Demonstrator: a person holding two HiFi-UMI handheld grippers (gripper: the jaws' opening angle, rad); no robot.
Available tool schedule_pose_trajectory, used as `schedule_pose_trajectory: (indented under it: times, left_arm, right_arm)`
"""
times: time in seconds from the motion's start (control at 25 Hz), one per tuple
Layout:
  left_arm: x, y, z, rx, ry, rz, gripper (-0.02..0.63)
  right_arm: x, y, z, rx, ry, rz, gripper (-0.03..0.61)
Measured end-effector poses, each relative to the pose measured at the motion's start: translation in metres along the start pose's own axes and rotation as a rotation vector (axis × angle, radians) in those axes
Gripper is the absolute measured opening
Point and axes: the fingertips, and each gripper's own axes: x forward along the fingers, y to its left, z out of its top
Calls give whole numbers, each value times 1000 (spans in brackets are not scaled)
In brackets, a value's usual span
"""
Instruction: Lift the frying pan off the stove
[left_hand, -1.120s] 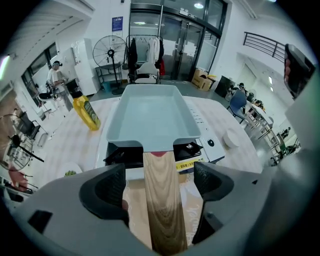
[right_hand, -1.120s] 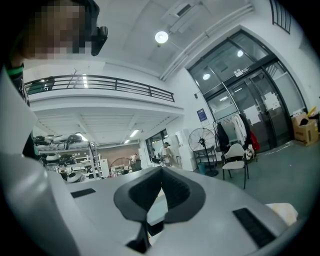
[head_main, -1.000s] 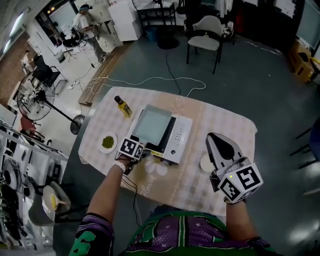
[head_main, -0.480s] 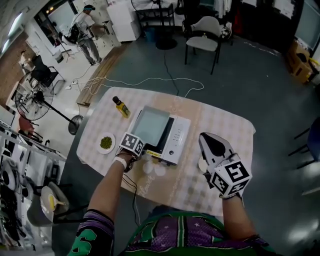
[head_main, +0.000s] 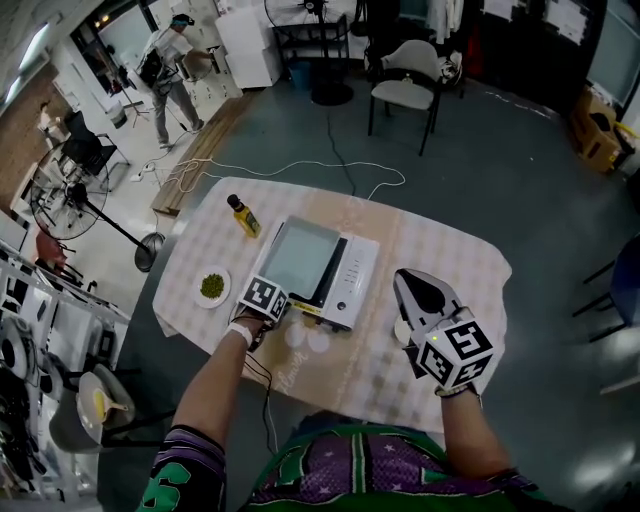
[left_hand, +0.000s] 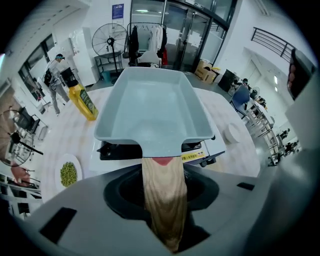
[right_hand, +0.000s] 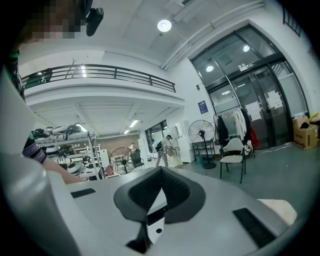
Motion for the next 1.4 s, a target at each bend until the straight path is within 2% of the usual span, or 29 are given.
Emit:
schedule_pose_trajectory:
  times: [0.2,0.44,0.76,1.04,1.4]
  left_arm:
    - [-22,-22,-16,11,-90,-38,184]
    - [-59,-48,-44,-79,-234,-141,186]
    - [-131,-72,-97,-144,-484,-202,186]
    - [-205,-73,-146,-188,-690,-145,186]
    - [-309,-68,-195,-151,-927,-44,187]
  right_arm:
    - [-6,7,-1,-4,25,-2,6]
    - [-10,34,0,-16,43,8,6]
    - [-20,91,-11,-45,68,10,7]
    - [-33,149,-21,-55,84,30,7]
    - [-66,209,9,-77,-58,18,6]
